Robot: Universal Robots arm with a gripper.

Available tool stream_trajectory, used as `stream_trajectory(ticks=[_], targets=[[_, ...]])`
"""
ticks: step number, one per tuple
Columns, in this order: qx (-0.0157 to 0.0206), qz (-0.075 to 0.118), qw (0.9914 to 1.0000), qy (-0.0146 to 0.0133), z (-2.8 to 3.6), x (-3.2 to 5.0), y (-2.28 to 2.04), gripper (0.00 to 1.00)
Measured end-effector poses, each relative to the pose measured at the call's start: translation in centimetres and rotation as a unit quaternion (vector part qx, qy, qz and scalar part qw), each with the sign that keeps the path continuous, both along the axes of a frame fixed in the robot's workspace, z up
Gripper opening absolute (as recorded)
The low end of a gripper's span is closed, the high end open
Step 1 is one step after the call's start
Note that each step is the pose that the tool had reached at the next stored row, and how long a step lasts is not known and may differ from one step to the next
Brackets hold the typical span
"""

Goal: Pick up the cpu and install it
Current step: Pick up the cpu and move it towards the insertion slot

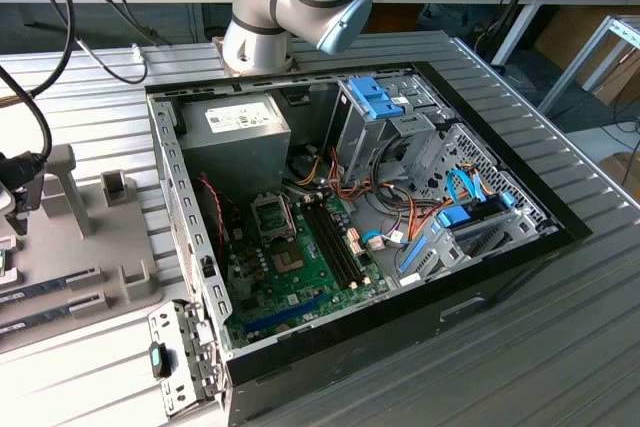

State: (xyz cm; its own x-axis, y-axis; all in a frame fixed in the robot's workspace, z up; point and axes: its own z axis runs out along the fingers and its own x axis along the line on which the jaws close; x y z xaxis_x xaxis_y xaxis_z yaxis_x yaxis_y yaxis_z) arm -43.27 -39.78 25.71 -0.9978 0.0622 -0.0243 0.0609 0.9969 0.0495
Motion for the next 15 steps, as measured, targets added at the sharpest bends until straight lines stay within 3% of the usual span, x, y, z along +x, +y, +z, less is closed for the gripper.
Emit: stream_trajectory(ticks=[5,6,7,8,9,15], targets=[[0.0001,0.000,1.00000,0.0000,0.00,0.00,0.00,0.48],[0.0001,0.000,1.00000,0.0028,-0.01,0.00,0.00,0.48],[0.0001,0.000,0.99995,0.0099,-0.03,0.00,0.00,0.48],[0.0000,0.000,0.99976,0.0217,-0.06,0.00,0.00,0.48],[0.0001,0.000,0.99952,0.0311,-0.07,0.00,0.00,0.48],[0.0000,0.002,0.99951,0.0312,-0.10,-0.13,0.00,0.48]])
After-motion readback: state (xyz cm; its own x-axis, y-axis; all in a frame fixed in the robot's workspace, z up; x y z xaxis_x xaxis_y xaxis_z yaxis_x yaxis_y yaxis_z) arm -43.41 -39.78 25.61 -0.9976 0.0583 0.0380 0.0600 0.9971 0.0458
